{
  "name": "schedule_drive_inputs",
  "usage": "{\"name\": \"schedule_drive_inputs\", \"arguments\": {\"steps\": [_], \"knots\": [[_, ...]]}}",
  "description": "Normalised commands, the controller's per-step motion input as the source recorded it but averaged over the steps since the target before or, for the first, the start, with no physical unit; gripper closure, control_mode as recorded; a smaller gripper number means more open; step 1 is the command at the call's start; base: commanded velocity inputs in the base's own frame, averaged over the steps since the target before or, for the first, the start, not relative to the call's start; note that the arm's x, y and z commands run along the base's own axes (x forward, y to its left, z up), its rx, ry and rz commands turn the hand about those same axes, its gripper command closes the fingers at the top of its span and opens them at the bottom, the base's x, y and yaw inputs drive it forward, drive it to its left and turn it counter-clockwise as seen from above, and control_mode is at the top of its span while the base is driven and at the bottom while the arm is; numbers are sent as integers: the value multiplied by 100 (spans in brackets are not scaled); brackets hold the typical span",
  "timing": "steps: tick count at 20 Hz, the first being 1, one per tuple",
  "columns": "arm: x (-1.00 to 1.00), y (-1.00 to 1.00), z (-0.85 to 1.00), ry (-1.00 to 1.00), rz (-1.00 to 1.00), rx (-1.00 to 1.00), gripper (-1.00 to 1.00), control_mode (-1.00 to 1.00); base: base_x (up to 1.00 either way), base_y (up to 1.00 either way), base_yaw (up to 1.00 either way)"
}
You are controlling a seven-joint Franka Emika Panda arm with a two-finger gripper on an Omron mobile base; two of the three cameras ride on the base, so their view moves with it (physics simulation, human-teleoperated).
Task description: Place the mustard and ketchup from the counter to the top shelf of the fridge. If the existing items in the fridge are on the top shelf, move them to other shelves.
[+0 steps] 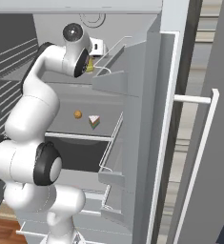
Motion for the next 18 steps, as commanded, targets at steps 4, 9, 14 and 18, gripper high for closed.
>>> {"name": "schedule_drive_inputs", "arguments": {"steps": [4, 9, 14, 18], "knots": [[0, 0, -19, 0, 0, 0, 100, -100, 0, 0, 0], [4, 0, -3, 0, 0, 0, -100, -100, 0, 0, 0], [0, 0, 0, 0, 0, 0, -100, -100, 0, 0, 0], [0, 0, 0, 0, 0, 0, -100, -100, 0, 0, 0]]}}
